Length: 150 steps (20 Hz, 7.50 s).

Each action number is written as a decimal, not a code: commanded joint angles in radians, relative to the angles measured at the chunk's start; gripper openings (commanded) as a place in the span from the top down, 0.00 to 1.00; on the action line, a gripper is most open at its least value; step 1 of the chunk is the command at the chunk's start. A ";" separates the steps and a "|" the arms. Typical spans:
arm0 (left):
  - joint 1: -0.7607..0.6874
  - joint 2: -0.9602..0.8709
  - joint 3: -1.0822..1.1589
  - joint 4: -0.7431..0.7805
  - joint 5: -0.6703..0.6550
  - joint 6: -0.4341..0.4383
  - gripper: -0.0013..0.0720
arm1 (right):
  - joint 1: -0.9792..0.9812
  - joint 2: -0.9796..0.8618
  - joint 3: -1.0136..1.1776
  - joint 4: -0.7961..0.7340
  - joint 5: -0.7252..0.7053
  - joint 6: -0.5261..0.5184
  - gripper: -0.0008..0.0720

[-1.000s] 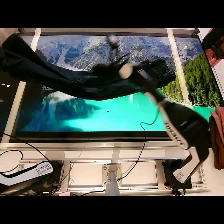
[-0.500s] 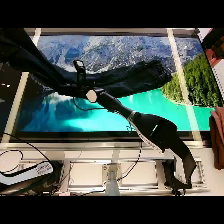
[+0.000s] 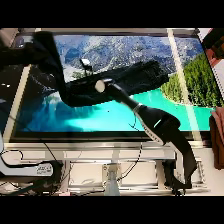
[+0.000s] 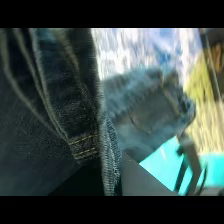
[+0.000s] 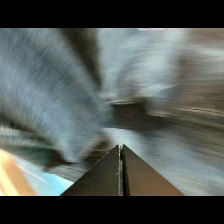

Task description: Fold the clothes and pants, and hang the long-sleeved shirts on hangers.

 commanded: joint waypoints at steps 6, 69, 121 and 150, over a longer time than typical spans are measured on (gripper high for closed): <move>-0.358 -0.275 0.000 0.012 0.193 0.007 0.94 | -0.370 0.063 0.002 -0.048 0.343 0.002 0.93; -0.012 0.346 -0.082 0.735 -0.129 -0.214 0.95 | -0.511 0.198 0.002 -0.060 0.461 -0.136 0.93; -0.784 -0.207 -0.024 0.311 0.644 -0.484 0.25 | -0.739 0.245 0.002 -0.175 0.340 -0.093 0.93; -0.484 -0.069 -0.024 0.588 0.073 -0.427 0.94 | -0.737 -0.133 0.079 0.334 0.800 -0.312 0.21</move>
